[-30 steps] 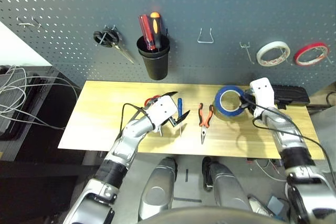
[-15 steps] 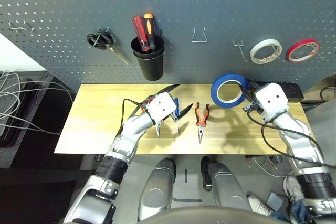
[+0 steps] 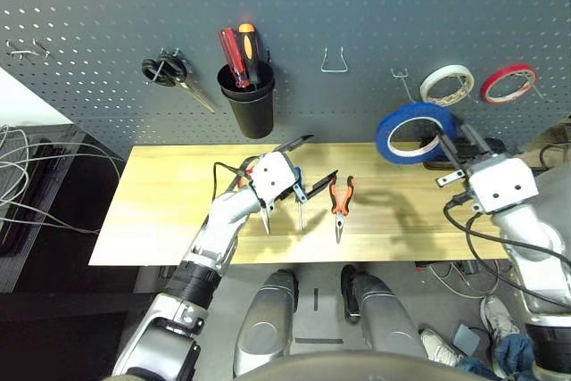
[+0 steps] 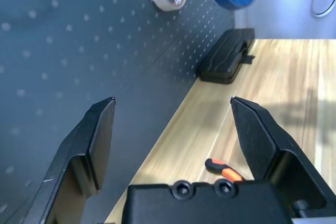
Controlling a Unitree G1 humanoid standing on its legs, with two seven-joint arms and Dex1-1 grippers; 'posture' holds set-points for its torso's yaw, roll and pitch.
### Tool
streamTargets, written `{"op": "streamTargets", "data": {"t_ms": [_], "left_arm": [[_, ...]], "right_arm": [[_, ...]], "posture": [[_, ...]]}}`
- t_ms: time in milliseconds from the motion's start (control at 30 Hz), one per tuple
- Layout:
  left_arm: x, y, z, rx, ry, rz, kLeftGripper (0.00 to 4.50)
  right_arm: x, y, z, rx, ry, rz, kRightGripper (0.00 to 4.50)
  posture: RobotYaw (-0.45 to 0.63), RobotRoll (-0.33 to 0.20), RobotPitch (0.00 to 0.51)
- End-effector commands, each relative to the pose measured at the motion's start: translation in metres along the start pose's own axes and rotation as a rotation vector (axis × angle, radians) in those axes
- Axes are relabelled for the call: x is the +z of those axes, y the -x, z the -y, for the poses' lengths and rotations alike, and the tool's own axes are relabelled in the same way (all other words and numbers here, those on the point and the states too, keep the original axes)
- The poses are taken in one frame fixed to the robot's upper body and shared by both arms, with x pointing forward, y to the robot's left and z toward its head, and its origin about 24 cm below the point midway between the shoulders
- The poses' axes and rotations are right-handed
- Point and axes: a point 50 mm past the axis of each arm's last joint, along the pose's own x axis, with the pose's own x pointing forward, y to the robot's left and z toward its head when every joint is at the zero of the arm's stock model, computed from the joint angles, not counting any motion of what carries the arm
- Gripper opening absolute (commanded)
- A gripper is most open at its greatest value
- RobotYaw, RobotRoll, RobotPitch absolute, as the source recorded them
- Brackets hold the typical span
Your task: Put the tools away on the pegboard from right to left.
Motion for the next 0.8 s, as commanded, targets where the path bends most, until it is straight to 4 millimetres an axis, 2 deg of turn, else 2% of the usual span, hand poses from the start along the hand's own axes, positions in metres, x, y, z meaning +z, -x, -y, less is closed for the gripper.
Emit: {"op": "streamTargets", "data": {"t_ms": [33,200,367,633,800], "left_arm": [[0.0,-0.002,0.003,-0.02,0.004,0.011,4.5],[0.0,-0.005,0.002,-0.022,-0.002,0.013,4.5],[0.002,-0.006,0.001,-0.008,0.003,0.023,4.5],[0.001,-0.004,0.004,0.006,0.003,0.012,4.5],[-0.001,-0.001,0.006,0.012,0.001,-0.008,4.5]], "right_arm": [[0.001,-0.009,0.009,-0.025,0.033,0.013,0.7],[-0.004,-0.024,0.017,-0.054,0.033,0.004,0.7],[-0.023,-0.04,0.015,-0.075,0.02,-0.059,0.7],[-0.042,-0.061,-0.013,-0.076,-0.083,-0.117,0.7],[-0.047,-0.06,-0.029,-0.048,-0.129,-0.152,0.7]], "posture": [[0.01,0.0,0.222],[0.03,0.0,0.215],[0.05,0.0,0.214],[0.08,0.0,0.219],[0.09,0.0,0.223]]}}
